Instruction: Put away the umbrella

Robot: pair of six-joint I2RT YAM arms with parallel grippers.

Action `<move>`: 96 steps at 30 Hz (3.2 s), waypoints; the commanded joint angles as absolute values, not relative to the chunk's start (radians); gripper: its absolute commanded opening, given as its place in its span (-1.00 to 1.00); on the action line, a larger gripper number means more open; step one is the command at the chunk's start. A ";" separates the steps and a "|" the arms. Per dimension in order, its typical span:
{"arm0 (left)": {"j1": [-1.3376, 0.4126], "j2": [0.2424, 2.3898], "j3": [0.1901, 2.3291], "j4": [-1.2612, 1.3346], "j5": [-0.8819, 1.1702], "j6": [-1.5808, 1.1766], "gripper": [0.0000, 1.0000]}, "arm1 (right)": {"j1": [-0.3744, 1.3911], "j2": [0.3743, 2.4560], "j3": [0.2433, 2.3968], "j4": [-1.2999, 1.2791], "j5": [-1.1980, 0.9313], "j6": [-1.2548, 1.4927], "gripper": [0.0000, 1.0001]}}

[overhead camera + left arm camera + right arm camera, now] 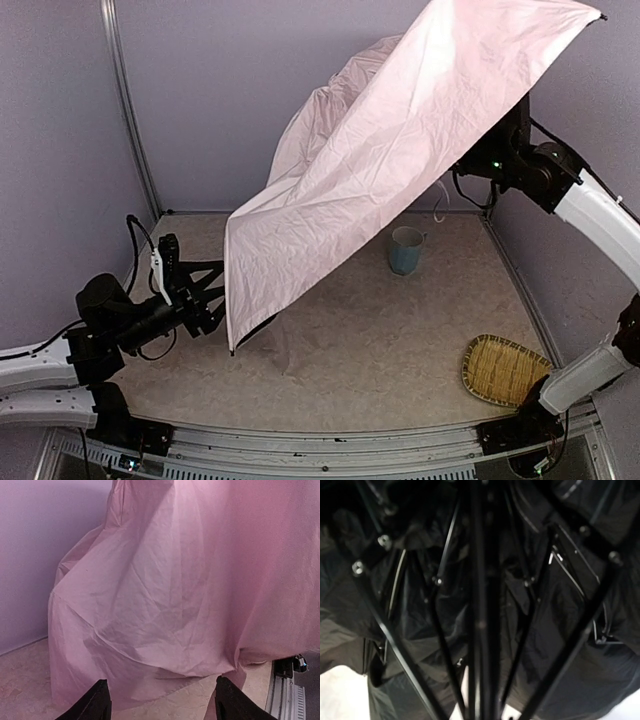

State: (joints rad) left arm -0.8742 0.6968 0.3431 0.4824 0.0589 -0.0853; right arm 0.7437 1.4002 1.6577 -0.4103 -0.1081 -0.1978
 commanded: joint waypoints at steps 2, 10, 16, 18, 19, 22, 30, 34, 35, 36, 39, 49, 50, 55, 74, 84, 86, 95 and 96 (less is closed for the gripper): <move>-0.994 0.745 0.268 0.652 0.184 -0.039 0.45 | 0.733 1.378 1.714 -0.361 -0.085 -0.183 -1.00; -1.139 0.870 0.224 0.780 0.082 0.062 0.77 | 0.733 1.387 1.741 -0.341 -0.054 -0.148 -1.00; -1.128 0.990 0.234 0.862 -0.133 0.119 0.75 | 0.733 1.376 1.733 -0.326 -0.112 -0.134 -1.00; -1.109 1.035 0.253 0.870 -0.136 0.130 0.71 | 0.732 1.376 1.727 -0.321 -0.120 -0.132 -1.00; -1.101 1.055 0.262 0.868 -0.137 0.135 0.68 | 0.732 1.376 1.725 -0.321 -0.124 -0.129 -1.00; -1.087 1.099 0.282 0.869 -0.131 0.133 0.46 | 0.732 1.373 1.718 -0.319 -0.137 -0.129 -1.00; -1.075 0.994 0.226 0.841 -0.071 0.123 -1.00 | 0.695 1.321 1.674 -0.324 -0.102 -0.168 -1.00; -1.014 0.922 0.211 0.785 -0.063 0.137 -1.00 | 0.637 1.262 1.611 -0.286 -0.195 -0.222 -1.00; -0.999 0.916 0.212 0.773 -0.059 0.143 -1.00 | 0.636 1.249 1.589 -0.284 -0.248 -0.263 -1.00; -0.982 0.915 0.216 0.764 -0.049 0.154 -1.00 | 0.637 1.237 1.572 -0.287 -0.302 -0.300 -1.00; -0.932 0.961 0.236 0.744 -0.019 0.202 -1.00 | 0.637 1.202 1.507 -0.292 -0.469 -0.386 -1.00; -0.772 1.355 0.462 0.762 0.045 0.311 -1.00 | 0.709 1.156 1.375 -0.353 -0.635 -0.468 -1.00; -0.770 1.403 0.492 0.766 0.056 0.321 -1.00 | 0.736 1.149 1.345 -0.333 -0.640 -0.483 -1.00; -0.759 1.594 0.660 0.757 0.165 0.348 -1.00 | 0.893 1.155 1.291 -0.330 -0.581 -0.578 -1.00; -0.714 1.855 0.959 0.607 0.228 0.453 -1.00 | 1.072 1.311 0.844 -0.042 -0.220 -0.670 -1.00; -0.683 1.865 0.953 0.605 0.098 0.432 -0.32 | 1.085 1.682 0.851 0.103 -0.272 -0.422 -1.00; -0.664 1.850 0.945 0.593 -0.017 0.387 0.26 | 1.081 1.722 0.884 0.056 -0.278 -0.393 -1.00; -0.479 1.737 0.899 0.597 -0.345 0.164 0.96 | 1.029 1.787 0.945 -0.129 -0.348 -0.253 -1.00; -0.485 1.694 0.870 0.616 -0.353 0.159 0.96 | 1.027 1.784 0.951 -0.151 -0.364 -0.245 -1.00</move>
